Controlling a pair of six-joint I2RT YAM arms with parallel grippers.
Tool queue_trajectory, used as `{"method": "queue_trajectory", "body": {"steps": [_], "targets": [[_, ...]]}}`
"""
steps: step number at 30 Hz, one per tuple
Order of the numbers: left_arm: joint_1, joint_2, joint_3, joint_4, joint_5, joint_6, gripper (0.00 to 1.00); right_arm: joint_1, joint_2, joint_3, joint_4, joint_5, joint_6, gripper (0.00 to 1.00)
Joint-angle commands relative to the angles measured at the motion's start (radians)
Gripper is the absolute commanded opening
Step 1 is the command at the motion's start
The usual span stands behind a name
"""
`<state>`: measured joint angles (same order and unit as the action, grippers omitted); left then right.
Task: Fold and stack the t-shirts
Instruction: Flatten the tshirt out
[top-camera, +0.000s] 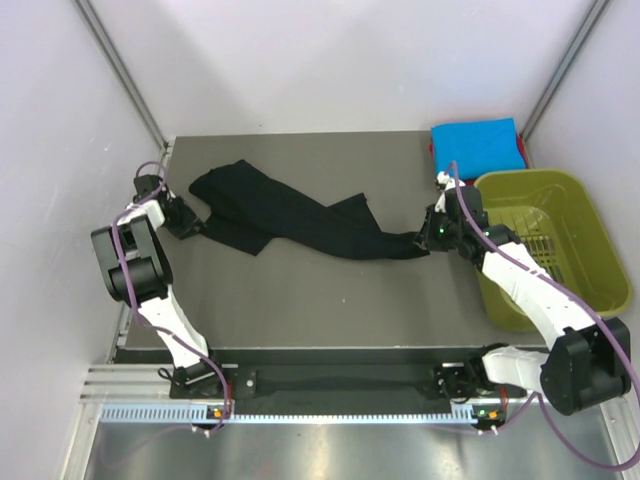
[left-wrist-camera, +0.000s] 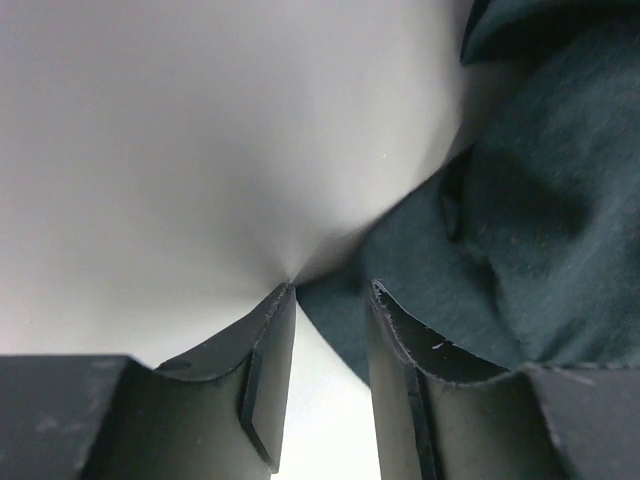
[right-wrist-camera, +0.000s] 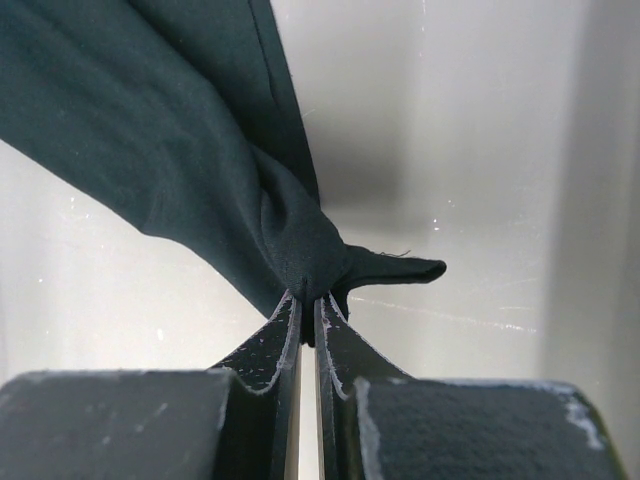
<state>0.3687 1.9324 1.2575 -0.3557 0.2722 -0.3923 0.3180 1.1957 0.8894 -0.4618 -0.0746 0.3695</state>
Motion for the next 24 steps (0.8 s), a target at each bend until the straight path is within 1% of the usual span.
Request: {"method": "queue_trajectory", "body": {"steps": [1, 4, 7, 11, 12, 14, 15, 16, 17, 19, 21, 24], "targets": [[0.003, 0.063, -0.004, -0.012, -0.034, 0.01, 0.4, 0.003, -0.038, -0.003, 0.026, 0.002, 0.006, 0.01], [-0.001, 0.083, 0.009, -0.031, -0.03, 0.009, 0.38, 0.003, -0.042, -0.004, 0.023, 0.006, 0.003, 0.01], [-0.014, 0.089, 0.013, -0.048, -0.059, 0.015, 0.36, 0.003, -0.047, -0.003, 0.018, 0.007, 0.003, 0.01], [-0.03, 0.092, 0.014, -0.052, -0.053, 0.015, 0.3, 0.003, -0.048, -0.006, 0.02, 0.007, 0.008, 0.01], [-0.031, 0.094, 0.022, -0.055, -0.045, 0.013, 0.25, 0.003, -0.047, -0.004, 0.022, 0.007, 0.009, 0.01], [-0.033, 0.094, 0.026, -0.068, -0.041, 0.001, 0.19, 0.003, -0.044, -0.009, 0.018, 0.009, 0.008, 0.01], [-0.033, 0.082, 0.031, -0.074, -0.039, -0.002, 0.1, 0.003, -0.047, -0.009, 0.017, 0.009, 0.008, 0.01], [-0.036, 0.076, 0.036, -0.084, -0.044, -0.005, 0.06, 0.003, -0.048, -0.012, 0.015, 0.009, 0.008, 0.01], [-0.039, 0.053, 0.052, -0.13, -0.071, -0.008, 0.01, 0.003, -0.05, -0.02, 0.017, 0.012, 0.012, 0.01], [-0.047, 0.019, 0.072, -0.193, -0.128, -0.022, 0.0, 0.003, -0.05, -0.027, 0.014, 0.018, 0.017, 0.01], [-0.048, -0.061, 0.062, -0.235, -0.18, -0.049, 0.0, 0.003, -0.035, -0.04, 0.006, 0.029, 0.022, 0.01], [-0.051, -0.177, 0.016, -0.25, -0.202, -0.086, 0.0, 0.019, -0.012, -0.059, 0.0, 0.044, 0.023, 0.01]]}}
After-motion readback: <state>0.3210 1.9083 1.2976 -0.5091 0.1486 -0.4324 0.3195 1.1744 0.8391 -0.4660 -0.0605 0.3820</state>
